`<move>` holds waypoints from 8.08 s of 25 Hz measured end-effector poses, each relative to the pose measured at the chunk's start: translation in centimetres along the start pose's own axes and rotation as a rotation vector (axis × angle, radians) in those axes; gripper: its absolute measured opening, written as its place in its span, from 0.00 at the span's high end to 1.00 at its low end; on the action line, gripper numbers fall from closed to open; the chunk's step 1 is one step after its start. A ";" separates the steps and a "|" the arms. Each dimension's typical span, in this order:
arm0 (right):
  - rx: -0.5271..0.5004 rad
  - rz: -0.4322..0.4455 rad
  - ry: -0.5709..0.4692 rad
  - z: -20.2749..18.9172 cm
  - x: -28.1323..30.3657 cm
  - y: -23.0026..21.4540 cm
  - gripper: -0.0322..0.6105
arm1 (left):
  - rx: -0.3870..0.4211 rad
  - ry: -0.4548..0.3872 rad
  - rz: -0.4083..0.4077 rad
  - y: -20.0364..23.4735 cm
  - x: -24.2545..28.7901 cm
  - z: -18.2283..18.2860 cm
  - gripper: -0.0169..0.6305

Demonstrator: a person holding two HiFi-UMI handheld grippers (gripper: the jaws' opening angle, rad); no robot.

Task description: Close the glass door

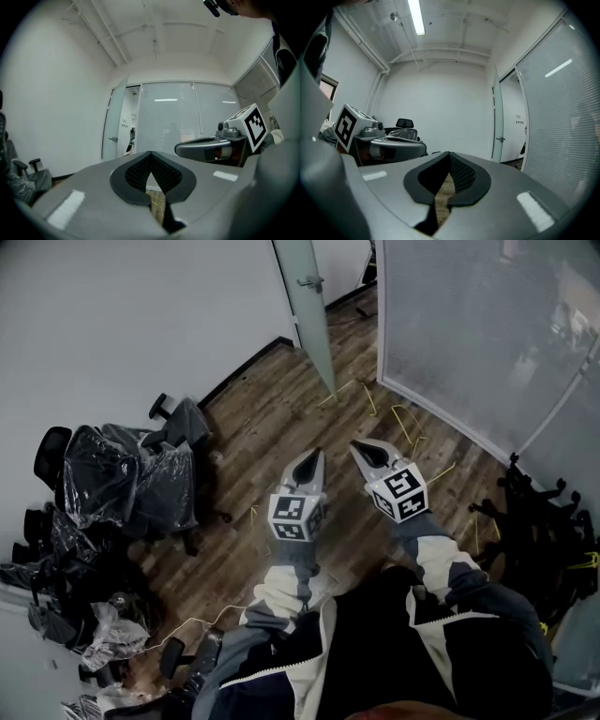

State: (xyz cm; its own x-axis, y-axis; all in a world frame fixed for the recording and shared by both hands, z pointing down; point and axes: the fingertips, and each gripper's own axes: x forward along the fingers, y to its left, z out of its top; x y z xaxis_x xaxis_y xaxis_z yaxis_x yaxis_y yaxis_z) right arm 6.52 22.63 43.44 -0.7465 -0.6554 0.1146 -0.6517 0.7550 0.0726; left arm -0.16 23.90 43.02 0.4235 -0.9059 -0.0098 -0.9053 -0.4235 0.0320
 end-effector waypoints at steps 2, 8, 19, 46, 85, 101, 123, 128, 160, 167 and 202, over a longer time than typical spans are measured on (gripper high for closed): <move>0.007 0.005 -0.011 0.2 1.9 -0.9 0.94 | 0.006 0.015 0.021 1.6 1.0 -0.6 0.97; 0.026 0.046 -0.036 -0.8 8.1 -5.5 0.95 | -0.011 0.024 0.128 7.3 6.0 -1.6 0.97; 0.070 0.086 -0.058 0.7 18.3 -22.7 0.95 | -0.047 0.098 0.217 13.9 23.0 -1.9 0.97; -0.015 -0.018 0.038 2.0 46.0 -36.0 0.95 | -0.092 0.035 0.086 36.8 45.3 -0.5 0.97; 0.002 -0.170 0.092 3.6 84.9 -59.7 0.95 | -0.042 0.133 -0.134 63.8 82.5 -0.8 0.97; -0.740 -0.506 0.810 -0.9 85.9 -64.3 0.51 | 0.021 0.131 -0.514 63.6 84.2 -1.2 0.97; -1.096 -0.491 1.142 -4.8 89.6 -71.0 0.72 | -0.039 0.125 -0.547 65.2 85.1 -1.6 0.97; -1.113 -0.494 1.176 -5.8 87.7 -74.9 0.80 | -0.029 0.136 -0.560 63.9 86.0 -1.8 0.97; -1.211 -0.488 1.198 -8.2 80.6 -101.4 0.79 | -0.024 0.183 -0.332 57.0 97.4 -3.3 0.97; -1.239 -0.492 1.206 -8.3 81.3 -103.9 0.78 | -0.016 0.211 -0.307 58.2 96.8 -3.8 0.97; 0.092 -0.498 0.094 4.9 81.0 -74.3 0.95 | -0.207 0.038 -0.331 62.8 95.0 2.0 0.97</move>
State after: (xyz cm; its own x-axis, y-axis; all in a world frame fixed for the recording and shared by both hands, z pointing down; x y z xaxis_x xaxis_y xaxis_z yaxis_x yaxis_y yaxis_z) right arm -6.17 -86.63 42.48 -0.3298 -0.9274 0.1767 -0.9375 0.3437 0.0542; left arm -16.82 -88.80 42.09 0.6958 -0.7180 -0.0166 -0.6955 -0.6794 0.2340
